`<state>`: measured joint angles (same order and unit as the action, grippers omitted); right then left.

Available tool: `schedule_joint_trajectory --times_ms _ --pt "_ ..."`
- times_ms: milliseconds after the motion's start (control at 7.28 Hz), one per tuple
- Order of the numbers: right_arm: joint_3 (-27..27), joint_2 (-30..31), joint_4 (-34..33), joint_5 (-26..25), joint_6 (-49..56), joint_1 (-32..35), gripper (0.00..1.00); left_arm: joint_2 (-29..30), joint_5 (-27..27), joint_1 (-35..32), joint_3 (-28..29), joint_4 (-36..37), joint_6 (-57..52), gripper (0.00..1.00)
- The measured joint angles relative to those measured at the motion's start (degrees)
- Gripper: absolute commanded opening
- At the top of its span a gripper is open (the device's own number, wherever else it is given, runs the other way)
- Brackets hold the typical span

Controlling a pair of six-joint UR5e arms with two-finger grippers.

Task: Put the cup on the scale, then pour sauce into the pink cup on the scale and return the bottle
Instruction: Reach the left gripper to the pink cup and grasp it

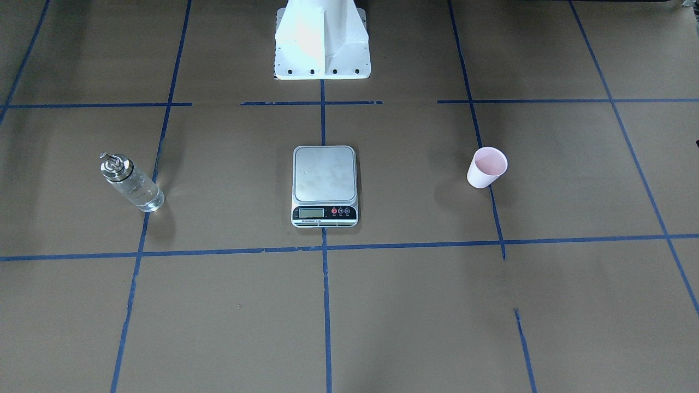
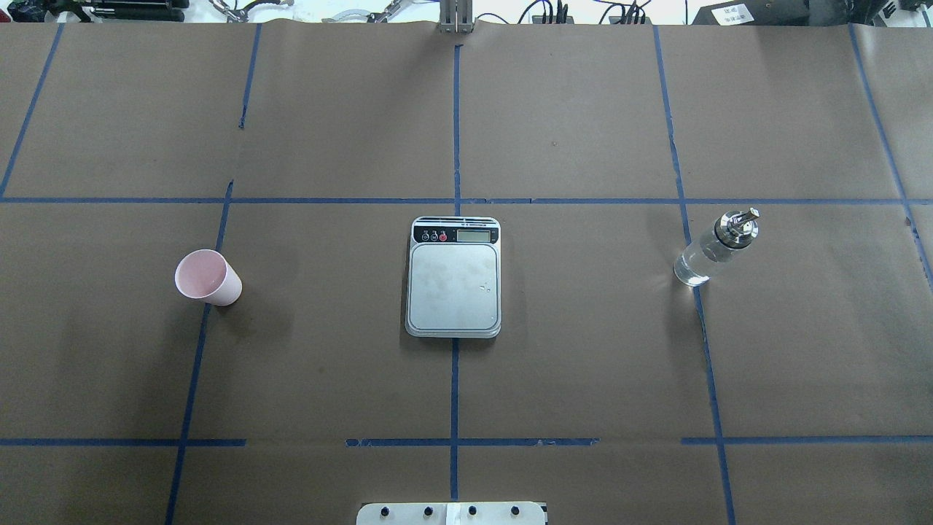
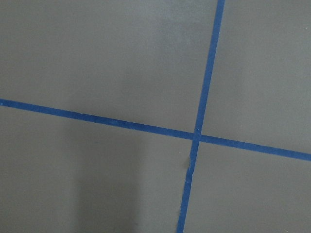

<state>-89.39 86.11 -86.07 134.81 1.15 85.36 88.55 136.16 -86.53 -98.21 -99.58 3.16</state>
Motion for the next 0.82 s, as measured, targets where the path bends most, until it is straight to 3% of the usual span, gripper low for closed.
schedule_joint_trajectory --times_ms 549,824 --pt "-0.32 0.09 0.73 0.06 -0.02 -0.25 1.0 -0.53 -1.21 -1.89 -2.54 0.05 0.23 1.0" --pt "-0.06 -0.18 2.35 -0.1 -0.08 -1.19 1.0 -1.99 2.0 0.83 -2.96 -2.0 0.68 1.0"
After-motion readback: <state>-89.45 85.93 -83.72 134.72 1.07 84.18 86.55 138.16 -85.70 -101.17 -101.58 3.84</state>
